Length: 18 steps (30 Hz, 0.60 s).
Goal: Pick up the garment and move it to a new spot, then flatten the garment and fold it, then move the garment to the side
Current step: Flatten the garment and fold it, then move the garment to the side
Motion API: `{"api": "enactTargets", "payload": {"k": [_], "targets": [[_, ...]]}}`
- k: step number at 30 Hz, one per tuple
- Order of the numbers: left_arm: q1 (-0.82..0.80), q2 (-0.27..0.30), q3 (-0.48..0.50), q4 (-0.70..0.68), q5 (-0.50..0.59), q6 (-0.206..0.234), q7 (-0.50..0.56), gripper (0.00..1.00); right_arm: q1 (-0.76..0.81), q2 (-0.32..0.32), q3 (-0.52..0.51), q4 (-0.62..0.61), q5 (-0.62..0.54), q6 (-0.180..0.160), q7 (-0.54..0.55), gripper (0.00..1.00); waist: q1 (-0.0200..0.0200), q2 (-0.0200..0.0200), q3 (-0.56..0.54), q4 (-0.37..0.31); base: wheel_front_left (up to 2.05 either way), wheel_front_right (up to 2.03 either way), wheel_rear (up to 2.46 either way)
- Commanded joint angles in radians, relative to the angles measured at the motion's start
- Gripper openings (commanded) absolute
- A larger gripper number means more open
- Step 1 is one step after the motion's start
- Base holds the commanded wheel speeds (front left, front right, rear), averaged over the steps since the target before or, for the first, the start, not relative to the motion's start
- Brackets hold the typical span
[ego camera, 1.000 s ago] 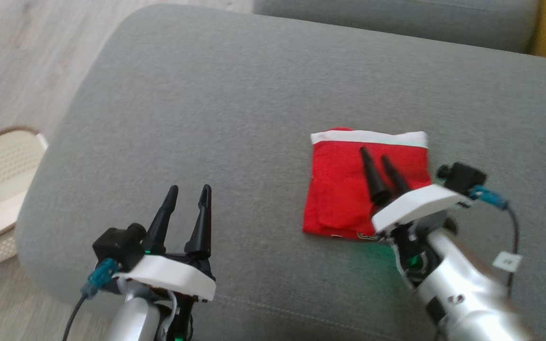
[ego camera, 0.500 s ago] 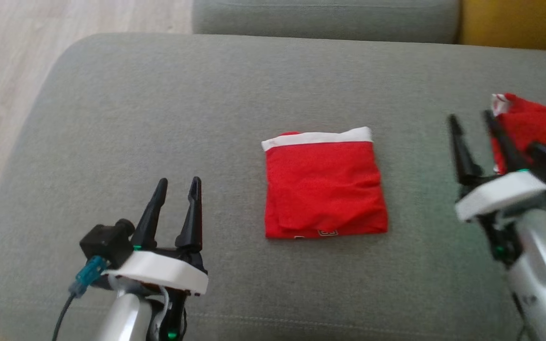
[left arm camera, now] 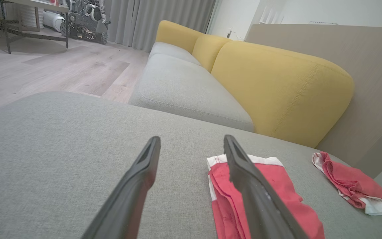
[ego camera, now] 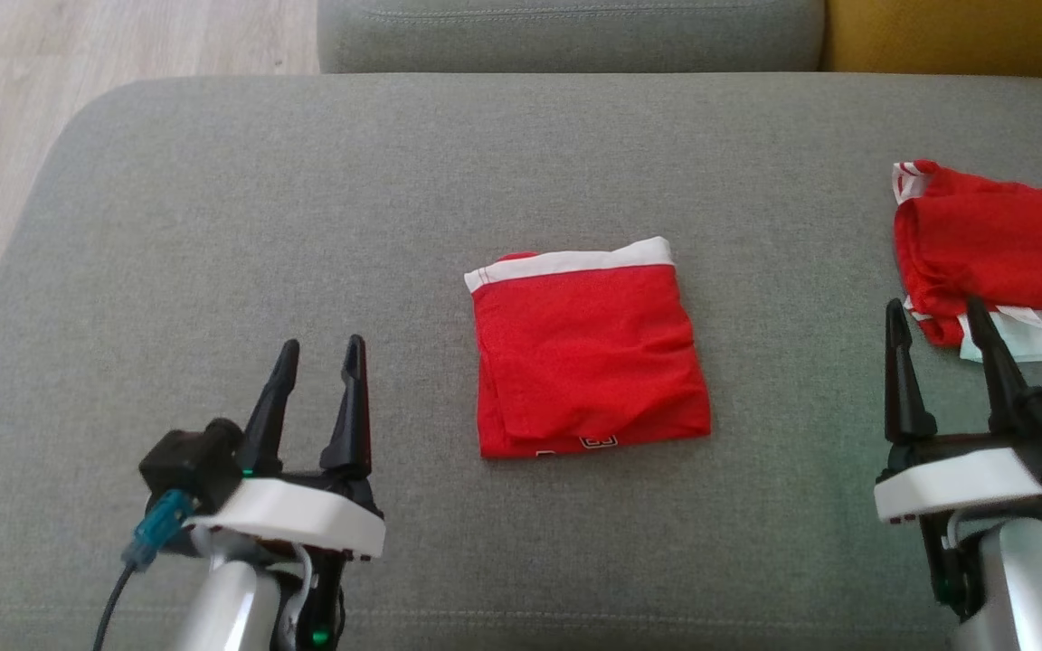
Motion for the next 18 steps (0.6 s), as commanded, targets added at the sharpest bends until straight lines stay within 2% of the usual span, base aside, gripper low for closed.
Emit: {"api": "enactTargets", "payload": {"k": [1,12,18], "targets": [[-0.012,0.004,0.043,-0.041,0.01,0.005,-0.008,1.0,-0.011,0.001,0.013,-0.043,-0.01,-0.001,-0.011,1.0,0.0,0.0,-0.001,-0.002,0.0,0.0,0.0],[-0.002,0.004,0.053,-0.073,0.018,0.006,-0.008,1.0,0.004,0.028,0.027,-0.051,-0.032,-0.001,-0.011,1.0,0.0,0.0,0.009,0.011,0.0,0.0,0.0],[-0.024,0.004,0.029,-0.076,0.007,0.001,-0.008,1.0,-0.036,0.036,0.076,-0.019,-0.03,-0.001,-0.011,1.0,0.0,0.0,0.051,0.036,0.0,0.0,0.0]]}}
